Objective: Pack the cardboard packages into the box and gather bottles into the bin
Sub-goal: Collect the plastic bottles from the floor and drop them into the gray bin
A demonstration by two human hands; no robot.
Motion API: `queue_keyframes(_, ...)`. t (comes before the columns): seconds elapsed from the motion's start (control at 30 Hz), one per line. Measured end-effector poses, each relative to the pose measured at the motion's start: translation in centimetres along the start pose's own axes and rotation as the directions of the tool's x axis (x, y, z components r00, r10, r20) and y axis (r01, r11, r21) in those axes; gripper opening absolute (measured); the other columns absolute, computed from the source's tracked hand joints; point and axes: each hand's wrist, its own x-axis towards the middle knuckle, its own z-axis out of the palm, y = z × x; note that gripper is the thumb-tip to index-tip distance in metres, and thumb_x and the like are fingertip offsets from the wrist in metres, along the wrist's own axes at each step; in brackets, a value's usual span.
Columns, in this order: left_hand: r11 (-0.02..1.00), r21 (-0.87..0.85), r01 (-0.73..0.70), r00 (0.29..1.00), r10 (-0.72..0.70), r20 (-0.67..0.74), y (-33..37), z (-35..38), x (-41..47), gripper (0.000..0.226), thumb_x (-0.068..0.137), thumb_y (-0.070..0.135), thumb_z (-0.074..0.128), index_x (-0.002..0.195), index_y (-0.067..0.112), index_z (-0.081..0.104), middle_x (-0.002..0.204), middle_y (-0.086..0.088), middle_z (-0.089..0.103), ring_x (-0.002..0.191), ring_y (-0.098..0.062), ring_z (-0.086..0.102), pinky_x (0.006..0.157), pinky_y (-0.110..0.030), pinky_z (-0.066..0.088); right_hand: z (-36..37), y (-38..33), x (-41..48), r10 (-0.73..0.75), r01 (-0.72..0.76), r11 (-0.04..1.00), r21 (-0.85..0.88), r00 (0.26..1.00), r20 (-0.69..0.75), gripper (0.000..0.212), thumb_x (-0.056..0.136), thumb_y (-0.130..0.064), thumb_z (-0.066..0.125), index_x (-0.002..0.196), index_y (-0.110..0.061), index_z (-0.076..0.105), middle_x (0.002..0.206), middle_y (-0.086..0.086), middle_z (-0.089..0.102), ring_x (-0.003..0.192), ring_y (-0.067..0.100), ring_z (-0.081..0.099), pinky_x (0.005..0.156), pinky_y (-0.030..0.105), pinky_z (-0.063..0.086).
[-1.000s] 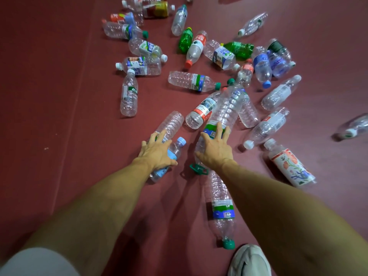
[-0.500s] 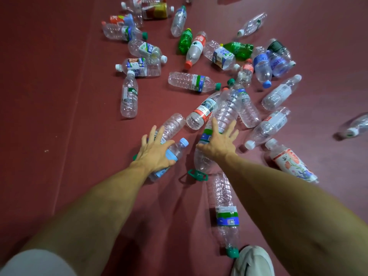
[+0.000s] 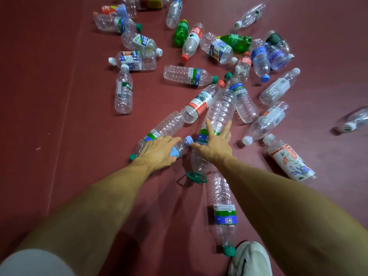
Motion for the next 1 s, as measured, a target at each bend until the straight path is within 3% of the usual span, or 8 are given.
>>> queue_keyframes(0.07, 1.0, 0.022, -0.009, 1.0, 0.009, 0.007, -0.2, 0.4, 0.1, 0.073, 0.092, 0.048, 0.057, 0.155, 0.036, 0.022, 0.152, 0.008, 0.036, 0.13, -0.023, 0.045, 0.094, -0.043, 0.047, 0.3, 0.2, 0.0, 0.012, -0.013, 1.0, 0.003, 1.0, 0.019, 0.098, 0.084, -0.066, 0.064, 0.156, -0.047, 0.001, 0.158, 0.014, -0.035, 0.151, 0.043, -0.005, 0.107, 0.055, 0.039)
queue_keyframes(0.17, 1.0, 0.02, -0.014, 1.0, 0.014, 0.027, -0.8, 0.7, 0.3, 0.077, 0.093, 0.043, 0.058, 0.157, 0.039, 0.015, 0.156, 0.008, 0.03, 0.131, -0.025, 0.047, 0.092, -0.042, 0.046, 0.5, -0.1, 0.0, 0.011, -0.011, 1.0, 0.011, 1.0, 0.013, 0.094, 0.087, -0.055, 0.067, 0.157, -0.046, 0.004, 0.158, 0.014, -0.035, 0.151, 0.043, -0.004, 0.106, 0.054, 0.04)
queue_keyframes(0.3, 0.999, 0.023, -0.039, 0.999, 0.04, -0.008, -0.7, 0.3, 0.2, 0.073, 0.094, 0.04, 0.055, 0.155, 0.046, 0.014, 0.146, 0.003, 0.038, 0.124, -0.029, 0.053, 0.087, -0.042, 0.046, 0.4, -0.6, -0.4, -0.01, 0.01, 0.999, -0.033, 1.0, 0.003, 0.092, 0.09, -0.045, 0.066, 0.157, -0.044, 0.004, 0.158, 0.015, -0.035, 0.15, 0.044, -0.003, 0.102, 0.053, 0.044)
queue_keyframes(0.43, 0.999, -0.012, 0.039, 0.998, -0.04, -0.048, 0.5, -4.6, -0.8, 0.071, 0.093, 0.043, 0.057, 0.154, 0.044, 0.021, 0.147, -0.003, 0.038, 0.125, -0.033, 0.052, 0.093, -0.044, 0.046, -2.3, -1.6, -2.4, -0.051, 0.052, 0.994, -0.092, 0.999, 0.019, 0.092, 0.091, -0.04, 0.066, 0.157, -0.044, 0.002, 0.157, 0.015, -0.035, 0.15, 0.045, -0.004, 0.101, 0.053, 0.045)
queue_keyframes(0.6, 0.989, -0.108, 0.102, 0.986, -0.115, -0.121, 1.7, -16.7, -4.5, 0.074, 0.091, 0.044, 0.061, 0.154, 0.042, 0.023, 0.138, -0.008, 0.043, 0.12, -0.034, 0.055, 0.091, -0.044, 0.046, -12.3, -7.9, -6.6, -0.096, 0.095, 0.99, -0.109, 0.995, -0.008, 0.094, 0.09, -0.038, 0.067, 0.157, -0.044, 0.002, 0.158, 0.013, -0.035, 0.151, 0.043, -0.004, 0.096, 0.049, 0.048)
queue_keyframes(1.0, 0.896, -0.302, 0.327, 0.877, -0.406, -0.258, 1.3, -56.5, -24.6, 0.065, 0.085, 0.043, 0.068, 0.143, 0.036, 0.041, 0.124, -0.011, 0.046, 0.104, -0.042, 0.061, 0.085, -0.042, 0.047, -42.8, -34.6, -21.7, -0.376, 0.378, 0.907, -0.183, 0.925, 0.05, 0.096, 0.09, -0.042, 0.067, 0.159, -0.036, 0.0, 0.158, 0.02, -0.033, 0.149, 0.048, -0.004, 0.108, 0.053, 0.039)
